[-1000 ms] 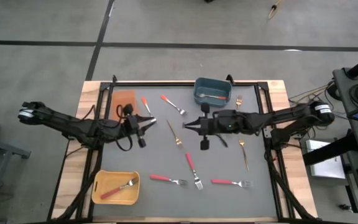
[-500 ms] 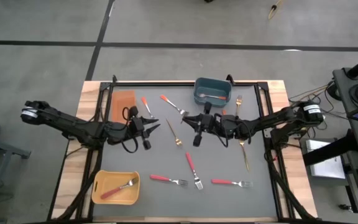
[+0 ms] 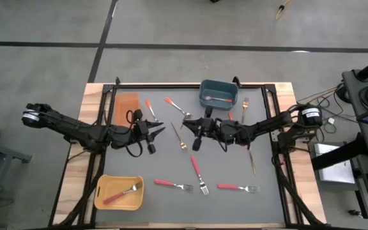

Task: Sort silverware by color (type)
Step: Put the gold fork into the orange bin

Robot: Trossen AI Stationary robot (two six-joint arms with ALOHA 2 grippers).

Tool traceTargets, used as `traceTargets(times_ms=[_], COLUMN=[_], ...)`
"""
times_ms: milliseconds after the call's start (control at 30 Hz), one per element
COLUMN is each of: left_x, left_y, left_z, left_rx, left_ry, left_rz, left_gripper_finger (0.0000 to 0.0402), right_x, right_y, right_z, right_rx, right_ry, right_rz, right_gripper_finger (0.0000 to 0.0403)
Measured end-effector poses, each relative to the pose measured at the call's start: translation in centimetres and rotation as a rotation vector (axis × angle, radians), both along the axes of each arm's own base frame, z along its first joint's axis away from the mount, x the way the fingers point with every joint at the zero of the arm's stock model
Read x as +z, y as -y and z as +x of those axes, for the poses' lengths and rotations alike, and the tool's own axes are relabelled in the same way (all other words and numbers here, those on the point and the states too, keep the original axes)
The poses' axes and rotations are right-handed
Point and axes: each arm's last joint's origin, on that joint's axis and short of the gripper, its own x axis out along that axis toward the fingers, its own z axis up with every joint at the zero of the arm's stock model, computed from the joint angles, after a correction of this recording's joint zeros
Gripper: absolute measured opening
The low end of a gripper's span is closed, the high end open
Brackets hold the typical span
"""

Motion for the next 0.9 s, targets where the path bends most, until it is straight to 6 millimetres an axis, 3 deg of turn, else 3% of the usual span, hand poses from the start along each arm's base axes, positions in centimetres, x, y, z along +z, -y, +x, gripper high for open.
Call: traceTargets(times_ms=[700,900], left_x=[-0.02,-0.04], left_y=[0.00,0.01], left_z=[0.02,0.03], left_rx=[0.005,0.005], left_ry=[0.012,0.012], left_rz=[-0.026,-0.025], left_gripper_finger=[0.0075,0.0101], right_x=[0.37,0.28], right_y=[0.20,0.20], right_z=[0.85,0.89], right_rx=[-0.027,-0.028], right_ry=[0.057,0.062], right_rz=[0.052,0.067], right_gripper_finger=[0.0011,0.0011])
